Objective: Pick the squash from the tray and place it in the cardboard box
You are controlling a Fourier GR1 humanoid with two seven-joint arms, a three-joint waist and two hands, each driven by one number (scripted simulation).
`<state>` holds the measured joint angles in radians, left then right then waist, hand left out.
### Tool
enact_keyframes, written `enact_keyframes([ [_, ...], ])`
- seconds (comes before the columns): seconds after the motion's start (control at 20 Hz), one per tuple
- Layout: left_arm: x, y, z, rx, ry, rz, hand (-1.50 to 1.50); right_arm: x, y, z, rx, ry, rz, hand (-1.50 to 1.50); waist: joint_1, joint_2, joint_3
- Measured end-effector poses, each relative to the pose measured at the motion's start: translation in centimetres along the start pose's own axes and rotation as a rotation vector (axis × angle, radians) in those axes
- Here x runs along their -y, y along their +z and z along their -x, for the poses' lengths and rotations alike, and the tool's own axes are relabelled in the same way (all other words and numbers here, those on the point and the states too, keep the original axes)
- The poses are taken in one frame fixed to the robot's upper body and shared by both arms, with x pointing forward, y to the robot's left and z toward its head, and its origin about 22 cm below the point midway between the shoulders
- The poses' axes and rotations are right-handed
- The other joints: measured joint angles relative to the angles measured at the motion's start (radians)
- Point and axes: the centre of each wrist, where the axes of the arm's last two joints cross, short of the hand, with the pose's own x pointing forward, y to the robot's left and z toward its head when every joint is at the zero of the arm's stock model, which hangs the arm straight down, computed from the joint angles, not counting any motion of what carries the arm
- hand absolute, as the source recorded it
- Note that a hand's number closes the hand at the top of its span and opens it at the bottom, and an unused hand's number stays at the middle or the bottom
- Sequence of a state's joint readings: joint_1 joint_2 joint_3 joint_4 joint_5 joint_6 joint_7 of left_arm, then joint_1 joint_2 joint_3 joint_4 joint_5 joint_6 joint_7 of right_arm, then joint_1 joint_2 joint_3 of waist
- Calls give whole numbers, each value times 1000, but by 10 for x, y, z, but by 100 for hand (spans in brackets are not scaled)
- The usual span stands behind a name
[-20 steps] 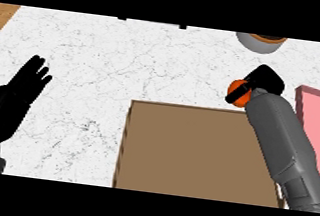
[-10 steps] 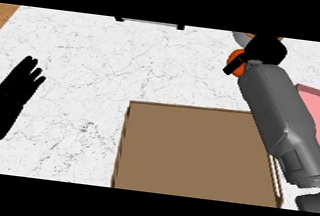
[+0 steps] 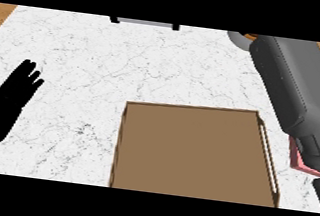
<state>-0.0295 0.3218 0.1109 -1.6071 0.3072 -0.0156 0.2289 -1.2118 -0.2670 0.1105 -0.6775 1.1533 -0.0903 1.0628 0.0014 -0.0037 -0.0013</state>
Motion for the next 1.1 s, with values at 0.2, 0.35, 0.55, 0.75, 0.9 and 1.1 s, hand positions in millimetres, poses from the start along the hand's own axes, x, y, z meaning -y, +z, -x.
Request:
enact_keyframes([
  [0.2,-2,5,0,3,1,1,0,23,-12,7,-45,-5,88,150,-6,-4,0],
  [0.35,-3,5,2,0,-3,-9,0,33,-23,18,-87,-1,126,150,-10,-4,0],
  [0.55,6,7,3,-4,8,-10,0,42,-41,40,-136,6,146,150,-9,-3,1],
  [0.75,8,9,2,0,6,-4,0,37,-53,67,-165,34,135,150,-11,-3,1],
  [0.9,4,7,1,-2,8,-4,0,33,-62,91,-186,38,133,150,-9,-1,1],
  [1.1,4,7,-2,3,6,-1,0,24,-72,123,-207,47,130,150,-5,1,1],
])
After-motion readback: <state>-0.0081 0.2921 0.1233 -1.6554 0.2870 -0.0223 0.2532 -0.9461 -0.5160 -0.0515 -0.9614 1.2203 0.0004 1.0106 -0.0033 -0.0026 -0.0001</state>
